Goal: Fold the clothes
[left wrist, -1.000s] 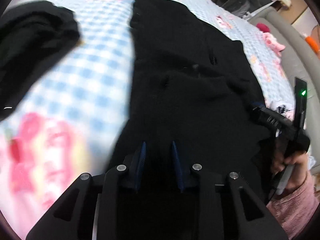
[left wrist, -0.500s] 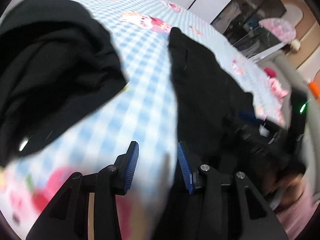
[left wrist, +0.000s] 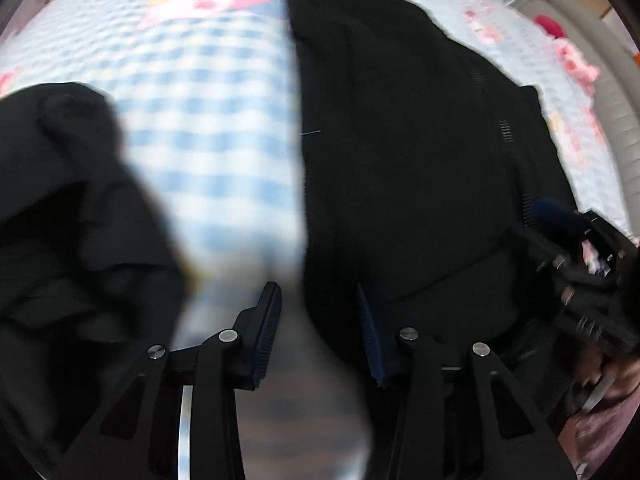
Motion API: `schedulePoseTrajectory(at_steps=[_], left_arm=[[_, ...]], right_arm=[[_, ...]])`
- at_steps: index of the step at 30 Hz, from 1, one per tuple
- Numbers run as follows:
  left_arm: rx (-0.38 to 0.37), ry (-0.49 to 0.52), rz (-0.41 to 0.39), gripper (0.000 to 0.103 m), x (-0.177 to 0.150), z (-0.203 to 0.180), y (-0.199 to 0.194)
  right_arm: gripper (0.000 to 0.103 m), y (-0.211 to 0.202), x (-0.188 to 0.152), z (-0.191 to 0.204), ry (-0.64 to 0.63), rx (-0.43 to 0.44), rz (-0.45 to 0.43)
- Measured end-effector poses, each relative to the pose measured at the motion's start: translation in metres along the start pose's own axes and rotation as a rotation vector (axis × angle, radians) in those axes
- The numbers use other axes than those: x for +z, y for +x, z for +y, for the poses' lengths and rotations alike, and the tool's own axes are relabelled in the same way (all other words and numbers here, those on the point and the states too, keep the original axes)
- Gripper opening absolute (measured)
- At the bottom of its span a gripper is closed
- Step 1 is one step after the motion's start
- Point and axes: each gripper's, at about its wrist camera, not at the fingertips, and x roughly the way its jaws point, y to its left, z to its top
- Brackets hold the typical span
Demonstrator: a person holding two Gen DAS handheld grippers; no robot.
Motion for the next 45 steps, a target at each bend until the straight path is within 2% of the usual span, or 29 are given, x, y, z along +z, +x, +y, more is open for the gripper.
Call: schedulePoseTrajectory(at_steps=[1,3,6,8,9,10,11,12,15,17,19,21,22,24,25,27,31,34,35,37,39,41,45], left_arm=[[0.005,-0.006,0.006,0.042,-0.001,0.005,-0.002],[-0.066,-0.05,0.01,0.042,-0.001,0.013,-0.006],[-0.131,-0.066,-0.069,0.038,-0.004,0.007,-0.023],[-0.167,-0.061,-0.11,0.042,-0.007,0.001,-0.03],[-0.142,-0.054,-0.107,0.042,-0.008,-0.001,-0.028],[-0.046,-0.038,-0.068,0.047,-0.011,-0.001,-0.019],[-0.003,-0.041,-0.049,0.048,-0.015,0.002,-0.015],[-0.049,-0.076,-0.074,0.047,-0.021,0.007,-0.023],[-0.156,-0.12,-0.207,0.044,-0.063,-0.004,-0.063],[-0.185,-0.111,-0.254,0.045,-0.098,-0.016,-0.081],[-0.191,-0.135,-0.258,0.044,-0.133,-0.022,-0.085],[-0.239,-0.185,-0.228,0.044,-0.166,-0.017,-0.073],[-0.237,-0.201,-0.204,0.044,-0.181,-0.016,-0.064],[-0.087,-0.188,-0.123,0.043,-0.205,-0.02,-0.039],[-0.04,-0.173,-0.122,0.04,-0.214,-0.024,-0.037],[-0.002,-0.18,-0.152,0.041,-0.232,-0.03,-0.051],[-0.042,-0.211,-0.288,0.042,-0.262,-0.048,-0.086],[-0.136,-0.154,-0.372,0.043,-0.27,-0.081,-0.104],[-0.175,-0.129,-0.384,0.049,-0.271,-0.093,-0.105],[-0.256,-0.056,-0.352,0.056,-0.268,-0.126,-0.091],[-0.237,0.03,-0.297,0.056,-0.268,-0.156,-0.069],[-0.167,0.056,-0.245,0.056,-0.276,-0.17,-0.053],[-0.079,0.085,-0.26,0.056,-0.298,-0.182,-0.044]], right_arm=[[0.069,0.0,-0.002,-0.003,0.011,-0.004,0.001],[0.071,0.008,-0.007,-0.008,0.02,0.013,0.0],[0.072,0.016,-0.016,-0.01,0.009,-0.005,-0.002],[0.072,-0.002,-0.018,-0.014,0.011,0.016,-0.055],[0.072,-0.021,-0.02,-0.021,0.054,0.046,-0.1],[0.072,-0.035,-0.022,-0.026,0.083,0.076,-0.126],[0.072,-0.055,-0.027,-0.033,0.107,0.107,-0.157],[0.072,-0.076,-0.033,-0.041,0.13,0.138,-0.189],[0.075,-0.116,-0.063,-0.058,0.119,0.144,-0.22],[0.076,-0.134,-0.084,-0.066,0.103,0.14,-0.218],[0.076,-0.133,-0.114,-0.075,0.095,0.11,-0.165],[0.075,-0.119,-0.134,-0.066,0.116,0.1,-0.105],[0.075,-0.116,-0.149,-0.07,0.142,0.112,-0.069],[0.075,-0.113,-0.177,-0.08,0.197,0.121,-0.014],[0.075,-0.112,-0.19,-0.086,0.224,0.126,0.013],[0.074,-0.117,-0.212,-0.095,0.24,0.088,0.035],[0.073,-0.152,-0.243,-0.11,0.258,0.05,-0.031],[0.073,-0.173,-0.267,-0.112,0.289,0.044,-0.081],[0.073,-0.176,-0.274,-0.11,0.294,0.04,-0.092],[0.073,-0.18,-0.282,-0.102,0.291,0.039,-0.1],[0.073,-0.177,-0.288,-0.087,0.257,0.049,-0.099],[0.073,-0.179,-0.301,-0.073,0.208,0.048,-0.093],[0.073,-0.159,-0.325,-0.056,0.172,0.034,-0.026]])
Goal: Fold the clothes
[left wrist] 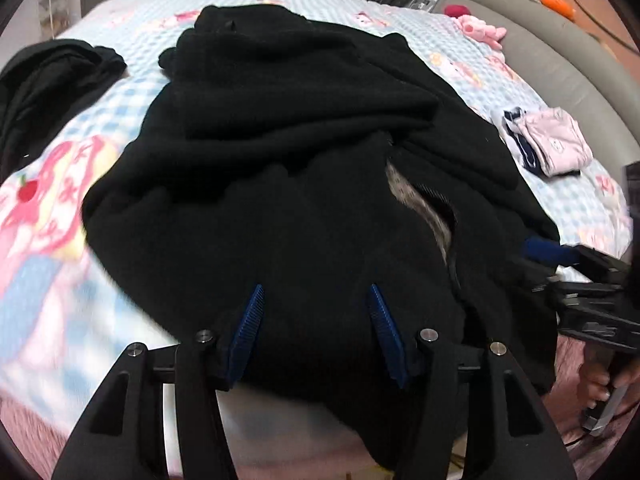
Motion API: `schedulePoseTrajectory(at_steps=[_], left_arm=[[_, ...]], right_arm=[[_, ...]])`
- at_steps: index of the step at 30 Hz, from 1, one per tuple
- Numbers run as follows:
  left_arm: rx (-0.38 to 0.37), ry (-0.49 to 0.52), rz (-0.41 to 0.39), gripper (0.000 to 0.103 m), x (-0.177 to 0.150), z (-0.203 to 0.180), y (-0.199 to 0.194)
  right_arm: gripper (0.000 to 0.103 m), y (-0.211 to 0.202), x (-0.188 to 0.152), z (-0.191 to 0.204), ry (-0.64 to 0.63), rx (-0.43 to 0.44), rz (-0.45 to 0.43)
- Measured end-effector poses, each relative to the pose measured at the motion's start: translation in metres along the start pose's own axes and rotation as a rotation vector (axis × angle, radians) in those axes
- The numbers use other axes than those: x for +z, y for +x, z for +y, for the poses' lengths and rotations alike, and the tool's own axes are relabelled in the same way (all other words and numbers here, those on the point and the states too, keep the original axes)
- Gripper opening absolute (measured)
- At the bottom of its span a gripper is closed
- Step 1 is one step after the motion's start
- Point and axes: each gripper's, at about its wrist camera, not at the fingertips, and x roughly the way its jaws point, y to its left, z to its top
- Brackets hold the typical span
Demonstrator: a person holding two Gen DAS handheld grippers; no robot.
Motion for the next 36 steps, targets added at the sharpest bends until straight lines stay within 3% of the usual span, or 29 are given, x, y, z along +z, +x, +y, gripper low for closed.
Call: schedulePoseTrajectory(at_steps=[12,15,17,20,24,27,30,34,36], left_arm=[[0.057,-0.005,0.024,0.055,-0.043,-0.008,-0.007],[0.029,-0.044,0.026,0.055,-0.047,-0.011,0.001],[-0.028,-0.108,0.015,0.055,-0.051,-0.005,0.001],[-0.145,-0.242,-0.025,0.054,-0.059,0.014,-0.01],[-0.194,-0.247,-0.133,0.054,-0.054,0.015,-0.034],[-0.196,-0.224,-0.127,0.055,-0.043,0.006,-0.026],[-0.248,-0.279,-0.064,0.055,-0.045,0.009,-0.001],[-0.183,-0.243,0.006,0.056,-0.059,0.004,0.015],[-0.224,-0.237,-0.016,0.054,-0.059,0.002,0.007]], right_arm=[[0.074,-0.008,-0.053,0.003,-0.016,-0.035,-0.049],[0.074,-0.011,-0.062,0.003,-0.024,-0.045,-0.064],[0.074,-0.014,-0.068,0.002,-0.02,-0.045,-0.071],[0.074,-0.018,-0.079,-0.009,0.053,0.021,-0.068],[0.074,-0.029,-0.09,-0.023,0.139,0.103,-0.083],[0.074,-0.034,-0.091,-0.033,0.184,0.179,-0.1],[0.074,-0.025,-0.091,-0.032,0.224,0.241,-0.069],[0.074,-0.033,-0.093,-0.031,0.21,0.147,-0.114],[0.074,-0.033,-0.092,-0.037,0.234,0.134,-0.127]])
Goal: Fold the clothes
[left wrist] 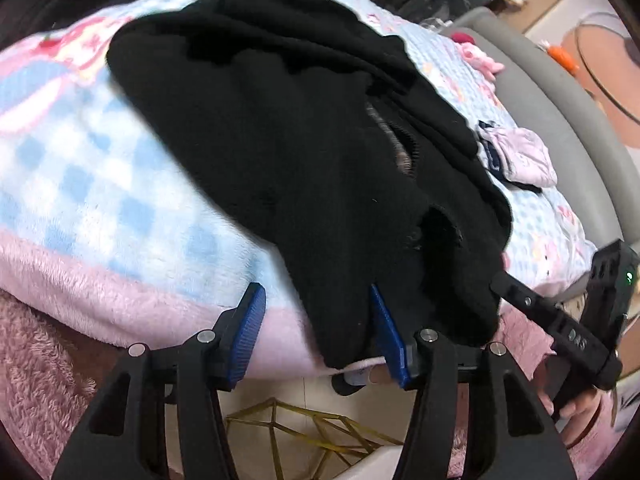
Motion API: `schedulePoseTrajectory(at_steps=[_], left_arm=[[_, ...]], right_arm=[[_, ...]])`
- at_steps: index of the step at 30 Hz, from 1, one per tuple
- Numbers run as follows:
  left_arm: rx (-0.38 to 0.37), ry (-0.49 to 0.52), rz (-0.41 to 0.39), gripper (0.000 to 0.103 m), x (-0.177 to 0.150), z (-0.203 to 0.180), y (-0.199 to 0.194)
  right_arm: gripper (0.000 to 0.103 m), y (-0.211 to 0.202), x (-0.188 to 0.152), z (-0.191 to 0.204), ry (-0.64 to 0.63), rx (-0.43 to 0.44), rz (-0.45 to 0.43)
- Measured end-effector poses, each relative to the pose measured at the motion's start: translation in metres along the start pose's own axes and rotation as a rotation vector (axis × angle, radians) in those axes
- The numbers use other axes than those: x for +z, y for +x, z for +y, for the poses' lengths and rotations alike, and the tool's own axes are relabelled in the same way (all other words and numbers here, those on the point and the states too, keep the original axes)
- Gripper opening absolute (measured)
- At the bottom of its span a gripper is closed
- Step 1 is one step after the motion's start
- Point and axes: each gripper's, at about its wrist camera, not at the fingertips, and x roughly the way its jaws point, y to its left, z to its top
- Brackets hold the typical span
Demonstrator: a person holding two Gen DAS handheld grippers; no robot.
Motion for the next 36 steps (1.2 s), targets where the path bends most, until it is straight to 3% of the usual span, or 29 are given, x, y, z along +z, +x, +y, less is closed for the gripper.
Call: schedulePoseTrajectory(at_steps=[5,8,11,14,16,18,20,23,27,31,33,34,36], left_arm=[[-0.239,-0.119,-0.092,0.056,0.009,0.016,-0.025],[-0.318,-0.222,-0.097,0.054,0.018,0.036,-0.02],[-0.327,-0.227,-0.126,0.054,0.028,0.039,-0.022],[-0.281,-0.196,-0.115,0.054,0.031,0.038,-0.019],[-0.267,-0.219,-0.072,0.054,0.027,0.046,-0.009],[-0.311,-0.254,-0.033,0.056,0.019,0.053,-0.004],[-0.397,-0.269,-0.017,0.057,0.016,0.053,-0.002],[-0.484,-0.264,0.014,0.06,0.014,0.051,0.008],[-0.441,-0.219,0.089,0.062,0.006,0.042,0.023],[-0.399,-0.19,0.047,0.06,0.004,0.034,0.016],[-0.377,-0.173,-0.006,0.04,0.005,0.034,0.004],[-0.365,-0.148,-0.034,0.034,0.005,0.03,-0.001],[-0.342,-0.096,-0.084,0.033,0.005,0.022,-0.01]], right_arm=[[0.075,-0.007,0.017,-0.025,0.132,0.065,-0.033],[0.075,0.008,0.029,-0.037,0.183,0.183,0.044],[0.066,0.028,0.028,-0.043,0.221,0.237,0.096],[0.054,0.028,0.027,-0.042,0.229,0.239,0.071],[0.045,0.025,0.025,-0.041,0.219,0.176,0.037],[0.045,0.027,0.022,-0.042,0.217,0.111,0.024],[0.052,0.027,0.019,-0.05,0.279,0.173,0.027],[0.058,0.033,0.02,-0.053,0.343,0.358,0.057],[0.058,0.043,0.02,-0.036,0.262,0.351,0.097],[0.059,0.049,0.017,-0.028,0.237,0.358,0.109],[0.054,0.048,0.017,-0.025,0.242,0.348,0.095],[0.041,0.043,0.017,-0.024,0.267,0.349,0.07],[0.037,0.031,0.02,-0.016,0.256,0.34,0.02]])
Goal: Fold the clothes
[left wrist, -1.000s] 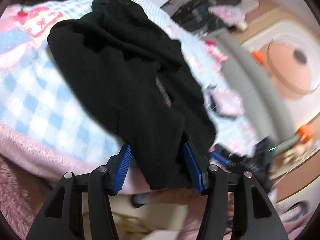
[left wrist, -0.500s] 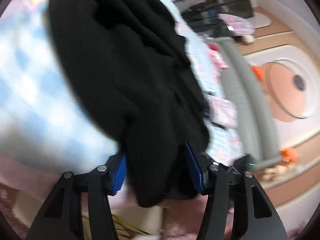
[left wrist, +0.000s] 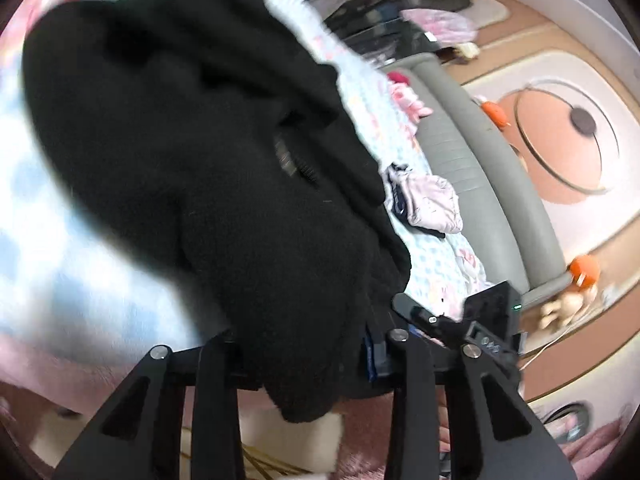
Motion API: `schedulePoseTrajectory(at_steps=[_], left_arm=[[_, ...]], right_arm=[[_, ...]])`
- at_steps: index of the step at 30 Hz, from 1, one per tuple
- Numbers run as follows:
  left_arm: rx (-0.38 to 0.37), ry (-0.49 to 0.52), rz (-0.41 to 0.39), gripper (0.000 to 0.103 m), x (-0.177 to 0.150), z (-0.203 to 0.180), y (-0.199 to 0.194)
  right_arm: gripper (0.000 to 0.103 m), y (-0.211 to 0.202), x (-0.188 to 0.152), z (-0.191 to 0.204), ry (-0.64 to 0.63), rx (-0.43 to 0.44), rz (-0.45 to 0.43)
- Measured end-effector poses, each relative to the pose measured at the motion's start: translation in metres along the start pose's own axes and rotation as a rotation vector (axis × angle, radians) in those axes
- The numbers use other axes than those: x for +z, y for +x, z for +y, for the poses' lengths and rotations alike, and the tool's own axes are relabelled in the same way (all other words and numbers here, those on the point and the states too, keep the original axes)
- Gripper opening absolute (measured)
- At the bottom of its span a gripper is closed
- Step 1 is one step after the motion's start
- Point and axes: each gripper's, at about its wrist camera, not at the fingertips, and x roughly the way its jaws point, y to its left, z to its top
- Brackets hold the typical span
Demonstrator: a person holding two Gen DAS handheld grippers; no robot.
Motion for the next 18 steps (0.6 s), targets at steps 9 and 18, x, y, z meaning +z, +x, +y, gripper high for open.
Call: schedulePoseTrajectory(at_steps=[9,18], left_arm=[[0.015,-0.09,0.105,0.049,0.002,0.036,0.025],[0.027,-0.037,0.105,0.067,-0.004,0.023,0.035]], right_arm=[[0.053,0.034,-0.005,-0.015,0.071,0.0,0.118],[0.056,0.042,-0.009,-0.005,0.014,-0.009,0.078]])
